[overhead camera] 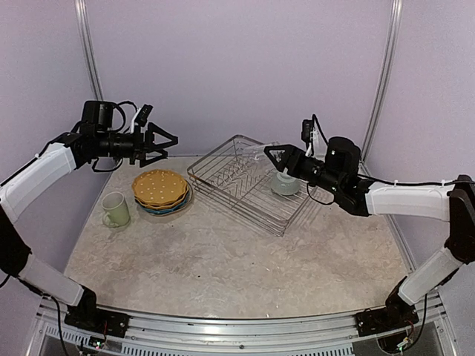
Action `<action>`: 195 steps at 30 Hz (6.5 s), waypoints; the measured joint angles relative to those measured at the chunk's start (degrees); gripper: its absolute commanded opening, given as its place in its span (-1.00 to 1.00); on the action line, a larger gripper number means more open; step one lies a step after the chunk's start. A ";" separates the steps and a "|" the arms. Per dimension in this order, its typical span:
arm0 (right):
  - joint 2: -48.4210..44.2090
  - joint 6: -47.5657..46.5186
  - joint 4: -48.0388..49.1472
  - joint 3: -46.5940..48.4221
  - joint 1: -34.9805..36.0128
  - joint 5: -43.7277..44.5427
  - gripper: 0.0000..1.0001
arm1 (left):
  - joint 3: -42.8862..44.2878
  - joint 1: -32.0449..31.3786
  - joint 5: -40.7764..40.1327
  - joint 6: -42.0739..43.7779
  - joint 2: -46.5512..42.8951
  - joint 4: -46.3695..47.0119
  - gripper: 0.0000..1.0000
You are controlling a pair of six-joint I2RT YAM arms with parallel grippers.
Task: Unload the mixed dishes from the dish rack
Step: Pass from the right arm to the left, then place the cup at the corner of the board, then grab the bowl from the dish rack.
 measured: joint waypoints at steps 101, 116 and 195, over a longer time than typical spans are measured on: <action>14.97 9.88 20.13 4.39 7.30 -9.53 1.00 | 4.42 -7.80 -5.92 -3.13 7.39 -5.49 -1.00; 14.69 6.82 17.29 4.39 7.28 -8.92 1.00 | -2.10 -3.52 -18.67 -8.31 5.07 -24.26 -1.00; 7.96 -2.40 -2.27 4.98 6.58 0.28 1.00 | 12.98 -4.74 -17.73 -6.54 -3.21 -6.91 0.80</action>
